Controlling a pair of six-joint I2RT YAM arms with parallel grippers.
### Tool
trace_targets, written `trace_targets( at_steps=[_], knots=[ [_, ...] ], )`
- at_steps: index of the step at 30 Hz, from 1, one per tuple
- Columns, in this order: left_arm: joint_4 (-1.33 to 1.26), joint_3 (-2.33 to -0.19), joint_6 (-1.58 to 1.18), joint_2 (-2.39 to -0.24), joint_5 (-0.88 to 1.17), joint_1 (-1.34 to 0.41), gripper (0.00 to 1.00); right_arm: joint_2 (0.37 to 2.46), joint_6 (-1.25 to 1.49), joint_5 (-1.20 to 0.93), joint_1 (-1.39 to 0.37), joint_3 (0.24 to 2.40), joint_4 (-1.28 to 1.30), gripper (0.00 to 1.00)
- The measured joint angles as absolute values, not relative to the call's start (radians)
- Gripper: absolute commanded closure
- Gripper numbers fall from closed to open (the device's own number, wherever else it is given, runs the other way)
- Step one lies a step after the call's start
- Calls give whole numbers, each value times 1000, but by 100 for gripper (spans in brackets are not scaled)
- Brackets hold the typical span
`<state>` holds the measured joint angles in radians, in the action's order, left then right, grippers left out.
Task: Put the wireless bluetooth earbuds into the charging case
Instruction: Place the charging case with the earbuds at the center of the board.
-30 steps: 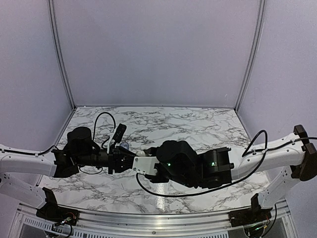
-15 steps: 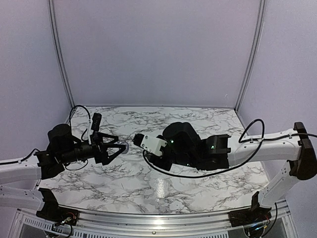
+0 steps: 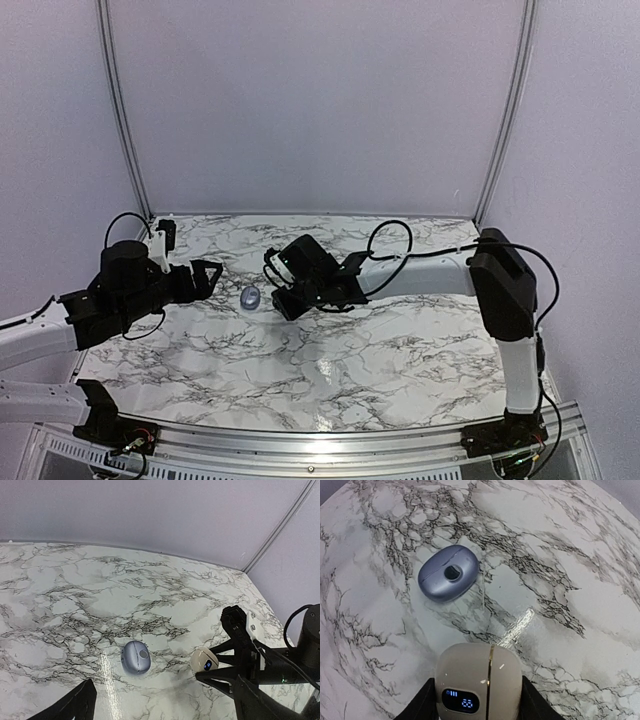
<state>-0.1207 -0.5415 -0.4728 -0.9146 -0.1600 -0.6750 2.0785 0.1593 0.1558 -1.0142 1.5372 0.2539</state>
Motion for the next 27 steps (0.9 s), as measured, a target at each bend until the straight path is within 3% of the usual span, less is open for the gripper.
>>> trace_targets(
  at_steps=[19,27],
  knots=[
    [-98,-476,-491,-812,-223,-675,1,2329,648,146,-960,1794,360,56],
    [-86,-473,-506,-811,-233,-675,1,2356,725,177,-960,1820,383,36]
  ],
)
